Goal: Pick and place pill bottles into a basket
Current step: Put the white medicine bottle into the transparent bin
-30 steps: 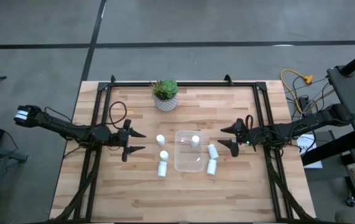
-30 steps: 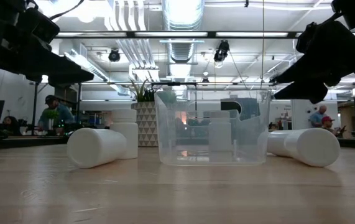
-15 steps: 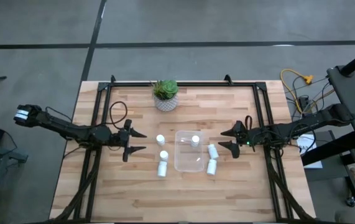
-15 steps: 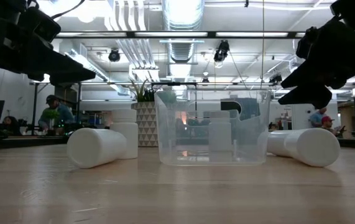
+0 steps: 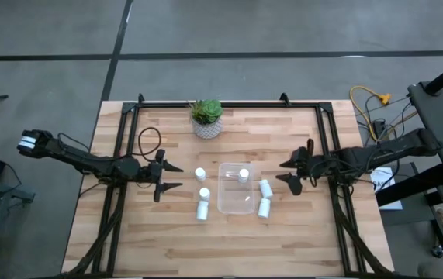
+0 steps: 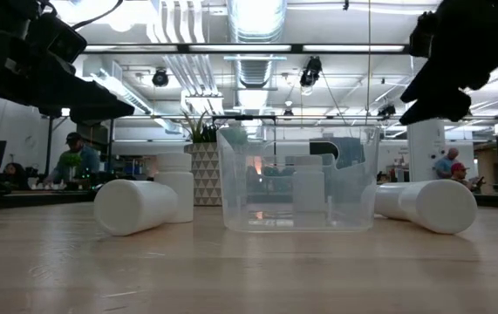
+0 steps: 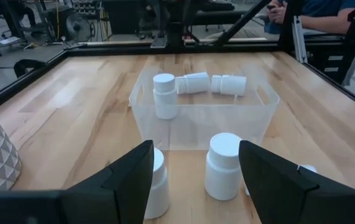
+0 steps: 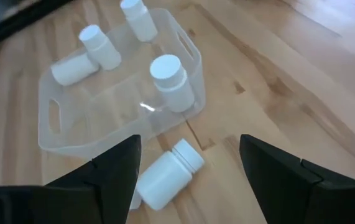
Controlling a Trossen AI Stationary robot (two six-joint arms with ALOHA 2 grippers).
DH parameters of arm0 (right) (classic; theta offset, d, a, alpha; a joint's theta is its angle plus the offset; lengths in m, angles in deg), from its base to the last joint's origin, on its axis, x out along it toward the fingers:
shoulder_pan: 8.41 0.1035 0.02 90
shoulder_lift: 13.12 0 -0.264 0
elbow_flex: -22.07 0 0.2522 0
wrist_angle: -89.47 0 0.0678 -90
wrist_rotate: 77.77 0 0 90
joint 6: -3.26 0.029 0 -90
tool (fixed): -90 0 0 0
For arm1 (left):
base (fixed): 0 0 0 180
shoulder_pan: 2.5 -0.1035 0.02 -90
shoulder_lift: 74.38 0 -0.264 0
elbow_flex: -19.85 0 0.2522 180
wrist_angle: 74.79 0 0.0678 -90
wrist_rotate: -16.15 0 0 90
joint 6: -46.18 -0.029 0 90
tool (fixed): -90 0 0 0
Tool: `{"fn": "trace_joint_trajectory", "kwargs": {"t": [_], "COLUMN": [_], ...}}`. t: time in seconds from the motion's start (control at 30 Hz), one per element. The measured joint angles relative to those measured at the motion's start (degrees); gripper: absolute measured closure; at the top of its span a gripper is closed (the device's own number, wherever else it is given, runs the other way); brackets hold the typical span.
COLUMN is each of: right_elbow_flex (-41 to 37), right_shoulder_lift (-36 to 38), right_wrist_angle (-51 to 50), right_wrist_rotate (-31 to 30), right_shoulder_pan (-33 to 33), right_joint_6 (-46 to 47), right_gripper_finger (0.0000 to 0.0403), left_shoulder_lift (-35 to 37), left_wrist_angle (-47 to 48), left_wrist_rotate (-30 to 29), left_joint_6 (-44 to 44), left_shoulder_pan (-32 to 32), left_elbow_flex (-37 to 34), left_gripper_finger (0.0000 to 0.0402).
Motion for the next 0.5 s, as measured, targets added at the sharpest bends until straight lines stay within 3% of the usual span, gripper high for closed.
{"fn": "trace_joint_trajectory", "kwargs": {"t": [0.23,0.5], "right_elbow_flex": [8.49,17.15], "right_shoulder_lift": [-7.42,-21.26], "right_wrist_angle": [-14.48,-19.83], "right_wrist_rotate": [0.81,2.09], "right_shoulder_pan": [0.0,-0.04], "right_joint_6": [6.94,8.88], "right_gripper_finger": [0.014,0.014], "left_shoulder_lift": [-0.09,-0.06], "left_wrist_angle": [-0.21,-0.11], "left_wrist_rotate": [-0.01,0.0], "left_joint_6": [-0.02,-0.03], "left_shoulder_pan": [0.0,0.01], "left_elbow_flex": [0.0,0.0], "left_gripper_finger": [0.0182,0.0182]}}
